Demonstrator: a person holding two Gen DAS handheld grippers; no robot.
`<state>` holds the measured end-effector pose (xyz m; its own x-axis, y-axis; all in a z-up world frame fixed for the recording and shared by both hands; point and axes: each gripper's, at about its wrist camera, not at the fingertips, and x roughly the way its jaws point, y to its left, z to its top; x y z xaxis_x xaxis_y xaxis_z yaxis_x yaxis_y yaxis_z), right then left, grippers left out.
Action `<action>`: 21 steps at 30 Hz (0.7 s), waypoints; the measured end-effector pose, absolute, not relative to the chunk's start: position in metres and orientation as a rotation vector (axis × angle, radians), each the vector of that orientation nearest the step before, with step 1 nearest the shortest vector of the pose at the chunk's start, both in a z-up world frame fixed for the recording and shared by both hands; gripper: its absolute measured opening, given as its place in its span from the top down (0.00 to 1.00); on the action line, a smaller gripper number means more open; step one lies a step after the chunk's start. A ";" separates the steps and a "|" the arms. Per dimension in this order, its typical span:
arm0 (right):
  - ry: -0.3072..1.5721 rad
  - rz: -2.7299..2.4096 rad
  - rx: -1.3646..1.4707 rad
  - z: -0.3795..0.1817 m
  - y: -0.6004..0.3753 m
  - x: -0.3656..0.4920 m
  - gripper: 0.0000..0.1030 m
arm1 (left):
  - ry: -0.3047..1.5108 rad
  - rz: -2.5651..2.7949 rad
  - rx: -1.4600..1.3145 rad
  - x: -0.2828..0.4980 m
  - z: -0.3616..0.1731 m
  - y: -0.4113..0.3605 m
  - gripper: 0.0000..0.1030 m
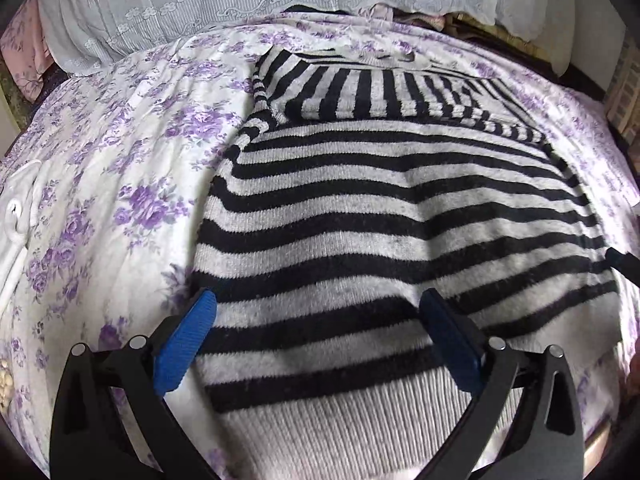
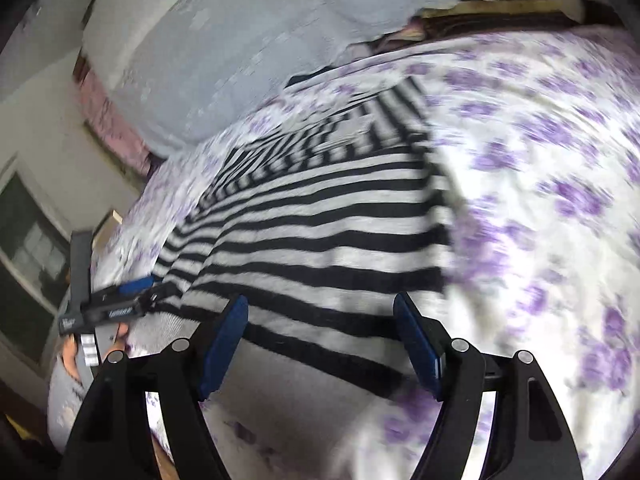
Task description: Fold small clothes
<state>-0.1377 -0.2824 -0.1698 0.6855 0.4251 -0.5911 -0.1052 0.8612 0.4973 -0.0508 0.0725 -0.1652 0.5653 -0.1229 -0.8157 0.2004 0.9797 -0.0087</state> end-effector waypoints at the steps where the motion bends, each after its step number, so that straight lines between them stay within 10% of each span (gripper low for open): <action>1: 0.758 0.315 0.476 -0.172 -0.289 -0.139 0.27 | 0.949 -0.207 0.076 -0.055 -0.164 0.075 0.04; 21: 0.799 0.374 0.539 -0.189 -0.297 -0.180 0.26 | 1.031 -0.575 -0.399 -0.093 -0.172 0.146 0.05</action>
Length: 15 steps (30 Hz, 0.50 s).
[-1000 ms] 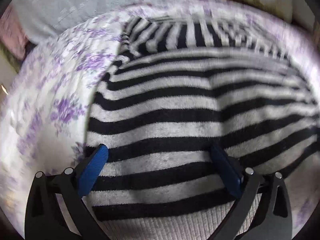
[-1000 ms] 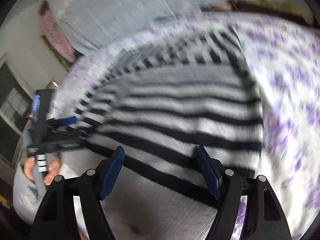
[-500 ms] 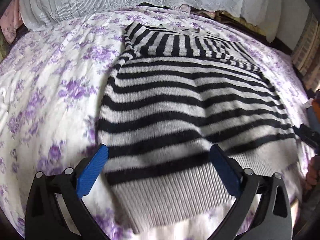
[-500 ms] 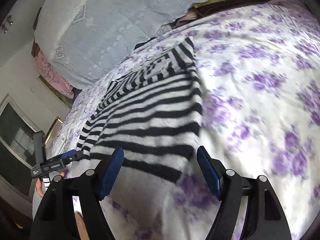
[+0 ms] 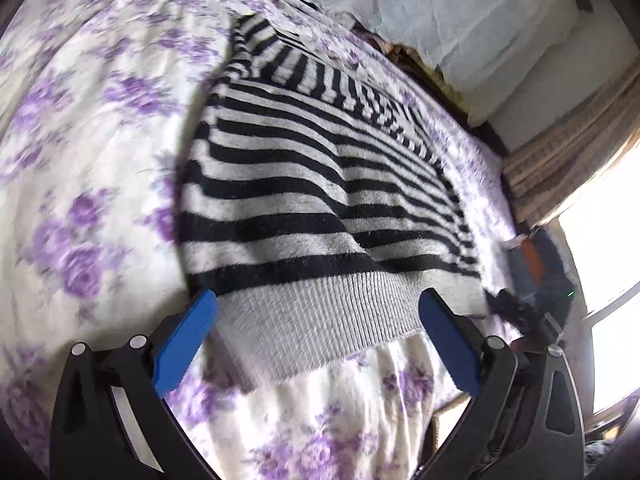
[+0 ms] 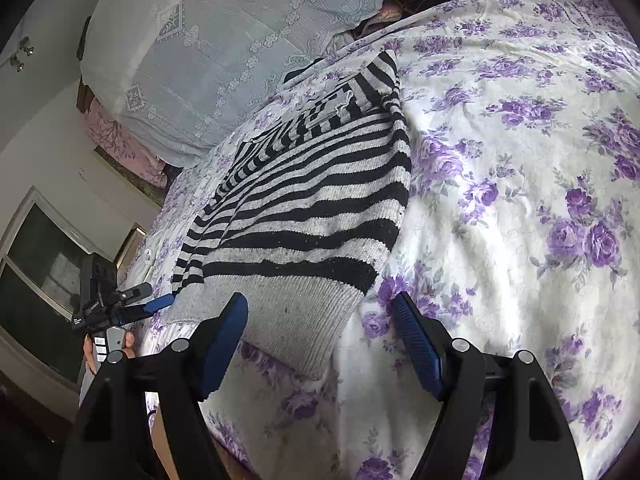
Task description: Fold small clothes
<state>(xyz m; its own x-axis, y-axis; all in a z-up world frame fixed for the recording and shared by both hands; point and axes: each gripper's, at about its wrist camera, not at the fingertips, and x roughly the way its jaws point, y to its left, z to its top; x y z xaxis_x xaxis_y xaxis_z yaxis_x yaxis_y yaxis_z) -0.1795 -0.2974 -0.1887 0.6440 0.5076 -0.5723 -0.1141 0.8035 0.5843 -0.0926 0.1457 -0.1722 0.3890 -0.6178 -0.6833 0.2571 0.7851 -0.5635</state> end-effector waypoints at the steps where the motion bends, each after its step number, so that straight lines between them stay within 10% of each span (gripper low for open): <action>1: 0.802 0.374 0.539 -0.189 -0.298 -0.179 0.26 | 1.041 -0.553 -0.412 -0.095 -0.174 0.152 0.05; 15: 0.828 0.432 0.565 -0.194 -0.285 -0.157 0.26 | 1.083 -0.554 -0.258 -0.069 -0.183 0.115 0.04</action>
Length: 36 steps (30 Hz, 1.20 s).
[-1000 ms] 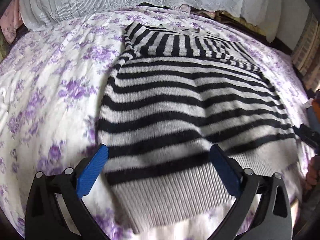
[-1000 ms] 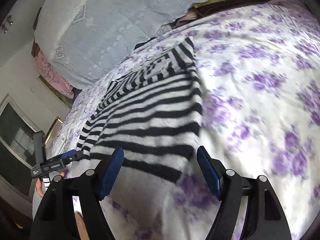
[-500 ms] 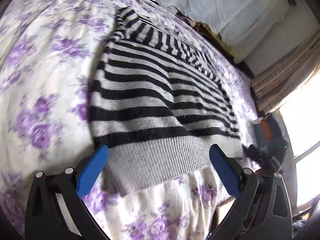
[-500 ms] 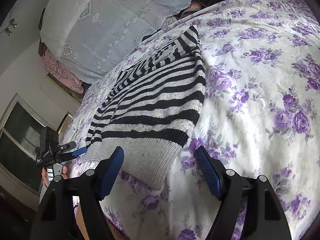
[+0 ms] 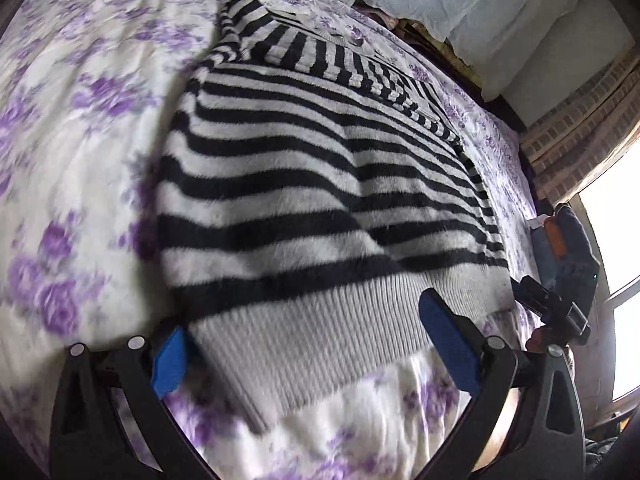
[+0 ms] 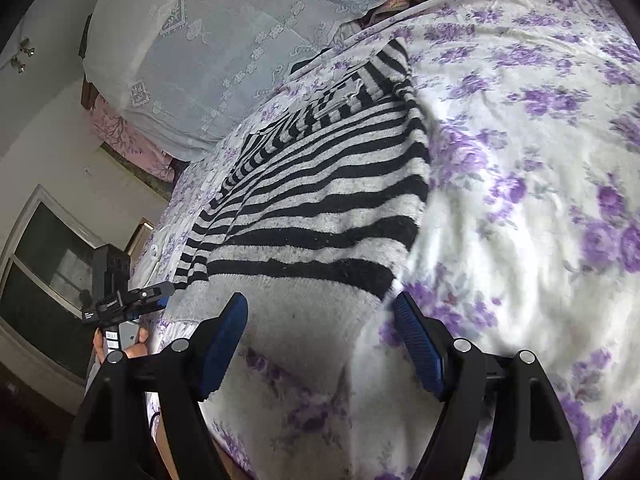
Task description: Fold small clothes
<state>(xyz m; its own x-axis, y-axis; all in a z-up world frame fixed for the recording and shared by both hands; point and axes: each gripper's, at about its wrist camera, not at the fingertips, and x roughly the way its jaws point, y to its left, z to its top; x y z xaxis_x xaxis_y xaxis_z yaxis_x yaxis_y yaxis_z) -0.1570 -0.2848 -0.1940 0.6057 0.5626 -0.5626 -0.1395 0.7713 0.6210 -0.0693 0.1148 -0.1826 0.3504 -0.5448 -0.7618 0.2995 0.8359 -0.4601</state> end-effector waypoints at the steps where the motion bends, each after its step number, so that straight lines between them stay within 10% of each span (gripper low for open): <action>1: 0.829 0.436 0.570 -0.195 -0.283 -0.153 0.27 | 1.076 -0.555 -0.244 -0.068 -0.183 0.113 0.04; 6: 0.821 0.448 0.613 -0.197 -0.284 -0.154 0.44 | 1.052 -0.594 -0.270 -0.078 -0.180 0.114 0.10; 9: 0.826 0.527 0.680 -0.201 -0.286 -0.160 0.50 | 1.044 -0.638 -0.306 -0.087 -0.179 0.116 0.30; 21: 0.874 0.487 0.709 -0.206 -0.283 -0.147 0.65 | 1.081 -0.633 -0.344 -0.066 -0.185 0.098 0.17; 28: 0.812 0.459 0.677 -0.199 -0.285 -0.159 0.84 | 1.080 -0.594 -0.407 -0.067 -0.188 0.118 0.73; 36: 0.741 0.471 0.671 -0.170 -0.287 -0.153 0.86 | 1.007 -0.622 -0.374 -0.062 -0.160 0.115 0.80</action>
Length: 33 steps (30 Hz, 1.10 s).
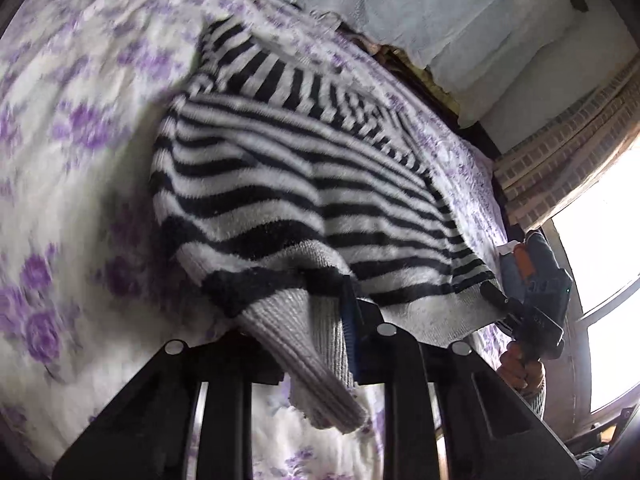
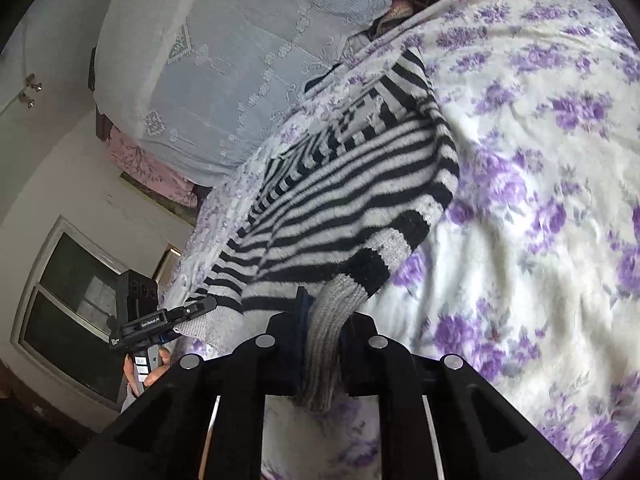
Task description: Fold small clothes
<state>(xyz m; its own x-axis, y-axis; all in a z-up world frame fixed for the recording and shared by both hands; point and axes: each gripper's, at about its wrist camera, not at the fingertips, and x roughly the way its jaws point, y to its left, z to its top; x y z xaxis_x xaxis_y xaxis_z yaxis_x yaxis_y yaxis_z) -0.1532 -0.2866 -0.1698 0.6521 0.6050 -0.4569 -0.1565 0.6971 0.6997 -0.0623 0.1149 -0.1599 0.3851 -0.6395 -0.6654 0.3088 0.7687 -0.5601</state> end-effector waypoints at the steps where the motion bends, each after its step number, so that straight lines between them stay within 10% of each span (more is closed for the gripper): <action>1: 0.731 0.472 0.661 -0.164 -0.285 -0.151 0.87 | 0.989 -0.624 -0.364 -0.062 -0.154 0.114 0.80; 33: 0.598 0.415 0.597 -0.090 -0.291 -0.022 0.87 | 0.847 -0.547 -0.321 0.057 -0.087 0.089 0.83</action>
